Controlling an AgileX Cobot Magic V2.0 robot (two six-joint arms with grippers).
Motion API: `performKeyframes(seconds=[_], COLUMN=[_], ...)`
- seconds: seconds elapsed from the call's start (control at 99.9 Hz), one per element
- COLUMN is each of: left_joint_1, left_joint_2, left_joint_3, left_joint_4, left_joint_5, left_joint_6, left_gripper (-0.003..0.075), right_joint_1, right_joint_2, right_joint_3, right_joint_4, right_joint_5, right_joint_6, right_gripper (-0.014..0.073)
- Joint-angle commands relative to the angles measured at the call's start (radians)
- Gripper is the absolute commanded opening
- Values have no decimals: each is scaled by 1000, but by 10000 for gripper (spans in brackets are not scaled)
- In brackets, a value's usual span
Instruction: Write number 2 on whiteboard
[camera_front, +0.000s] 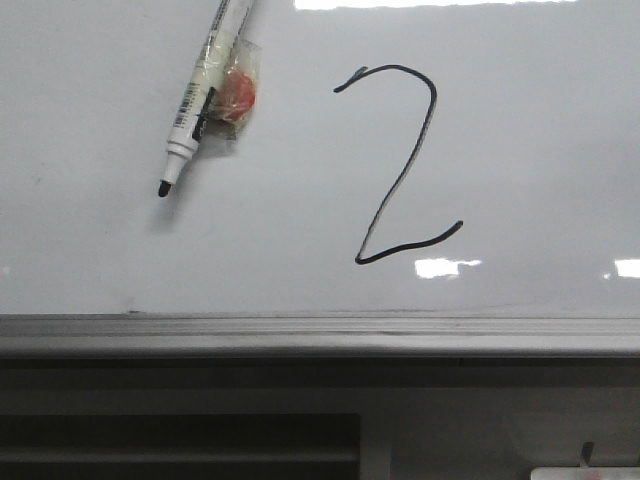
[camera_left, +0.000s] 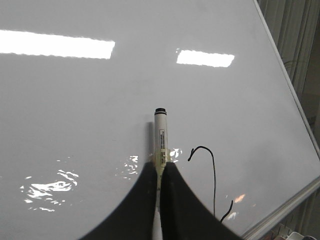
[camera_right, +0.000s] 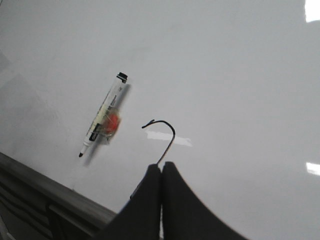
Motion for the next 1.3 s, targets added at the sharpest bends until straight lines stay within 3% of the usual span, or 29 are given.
performKeyframes(seconds=[0.0,0.3,1.061,1.141,1.291], left_joint_1=[5,5,7,46,268], left_joint_2=[-45,-78,-78,-78,-78], left_joint_3=[-7,4,6,6,6], left_joint_4=[10,-66,-43,123,157], left_joint_5=[-84,-77,-67,-13,104], left_joint_6=[-8,-8,-8,-8,-27], left_gripper=[-20,-20,-20,-20,-20], right_joint_1=[-5,-5,-5,-5,-5], right_joint_2=[-20,-19,-19,-19,-19], right_joint_3=[5,21,21,21,21], right_joint_4=[44,55,55,55,55], right_joint_5=[-31,-25,-25,-25,-25], right_joint_6=[-12,-12,-12,-12,-12], right_gripper=[-60,-60,-60,-60,-60])
